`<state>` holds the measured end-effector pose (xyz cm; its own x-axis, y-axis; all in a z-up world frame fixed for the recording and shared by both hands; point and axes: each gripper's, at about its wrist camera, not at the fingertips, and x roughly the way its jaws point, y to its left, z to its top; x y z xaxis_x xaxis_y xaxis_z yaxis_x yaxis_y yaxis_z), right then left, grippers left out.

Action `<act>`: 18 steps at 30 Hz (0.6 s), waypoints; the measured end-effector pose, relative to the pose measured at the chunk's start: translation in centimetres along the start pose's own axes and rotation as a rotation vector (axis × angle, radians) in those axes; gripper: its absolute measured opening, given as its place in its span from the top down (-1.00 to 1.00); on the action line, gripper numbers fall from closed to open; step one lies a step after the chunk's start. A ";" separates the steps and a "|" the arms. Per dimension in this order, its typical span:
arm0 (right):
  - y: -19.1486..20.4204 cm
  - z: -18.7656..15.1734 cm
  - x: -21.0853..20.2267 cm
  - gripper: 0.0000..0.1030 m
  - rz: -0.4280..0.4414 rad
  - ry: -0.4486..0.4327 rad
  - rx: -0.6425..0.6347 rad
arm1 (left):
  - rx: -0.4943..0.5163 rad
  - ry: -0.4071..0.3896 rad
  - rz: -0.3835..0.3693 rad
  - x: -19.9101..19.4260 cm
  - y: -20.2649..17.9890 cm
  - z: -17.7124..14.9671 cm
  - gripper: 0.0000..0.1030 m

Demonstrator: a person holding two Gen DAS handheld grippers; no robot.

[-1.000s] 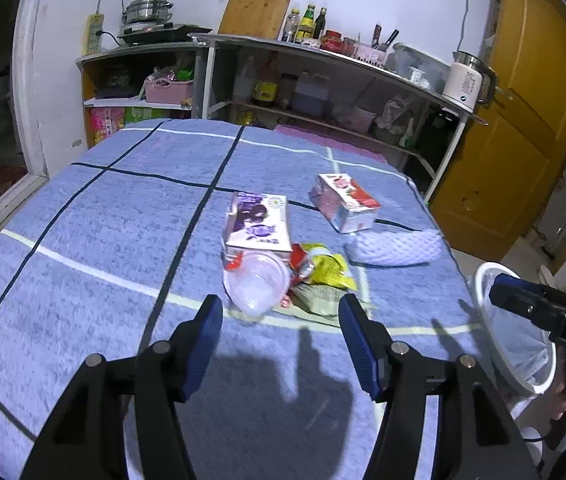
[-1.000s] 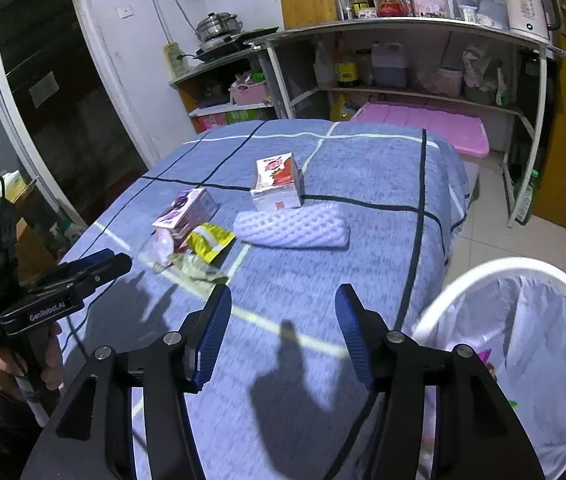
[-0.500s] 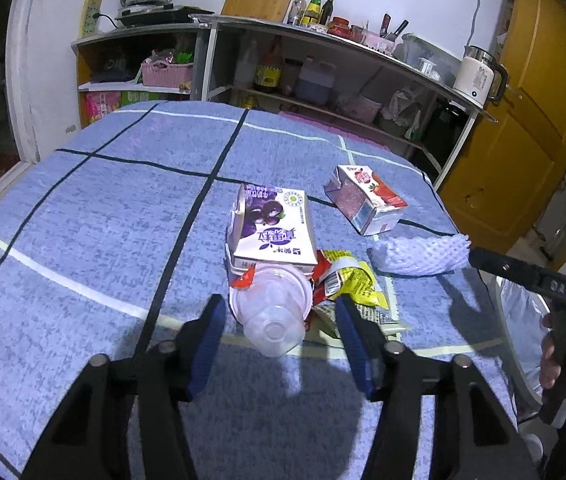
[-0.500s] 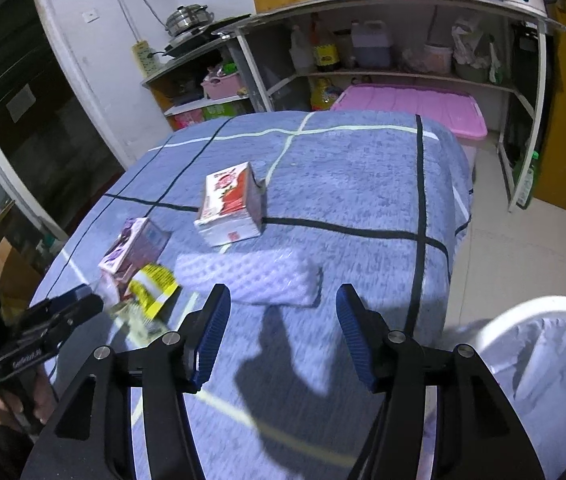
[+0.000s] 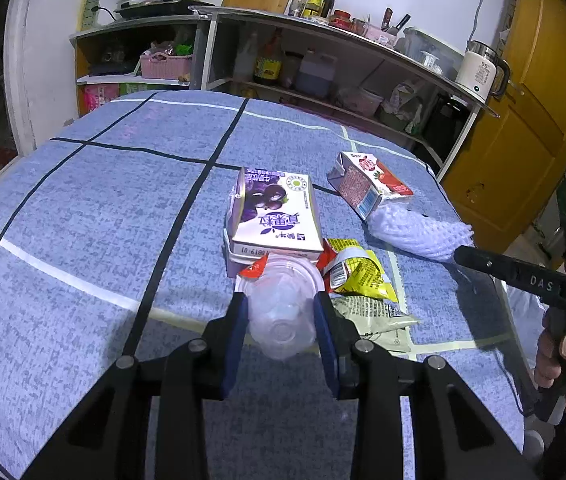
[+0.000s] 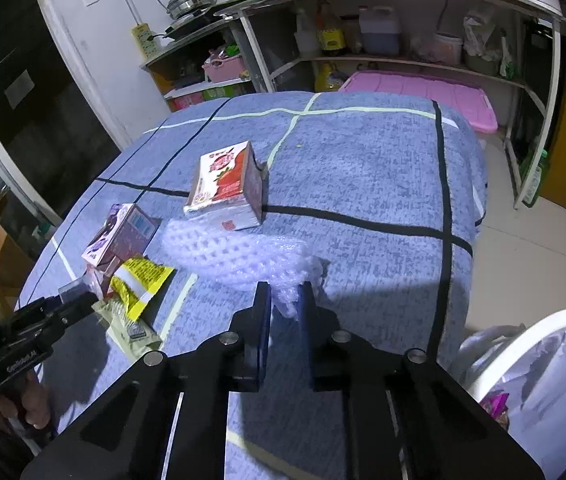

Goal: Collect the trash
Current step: 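Grasp the clear plastic cup with the left tool while the right tool grasps the white foam sleeve, then carry the cup and foam sleeve over the bin and open both tools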

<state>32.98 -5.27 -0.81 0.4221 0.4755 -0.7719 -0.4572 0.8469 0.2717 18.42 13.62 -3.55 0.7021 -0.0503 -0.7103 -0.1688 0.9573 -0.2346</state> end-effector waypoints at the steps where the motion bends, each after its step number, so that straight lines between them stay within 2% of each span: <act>1: 0.1 -0.2 -0.2 0.76 -0.002 -0.003 -0.004 | -0.001 -0.001 0.001 -0.1 -0.1 -0.1 0.32; 18: 1.6 -3.8 -6.3 0.82 0.031 -0.077 0.005 | 0.010 -0.050 -0.009 -4.8 -1.8 -1.4 0.32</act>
<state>26.59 -7.84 2.27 0.4667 0.5181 -0.7167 -0.4670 0.8326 0.2977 14.36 11.75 -0.66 0.7370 -0.0451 -0.6743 -0.1554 0.9597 -0.2340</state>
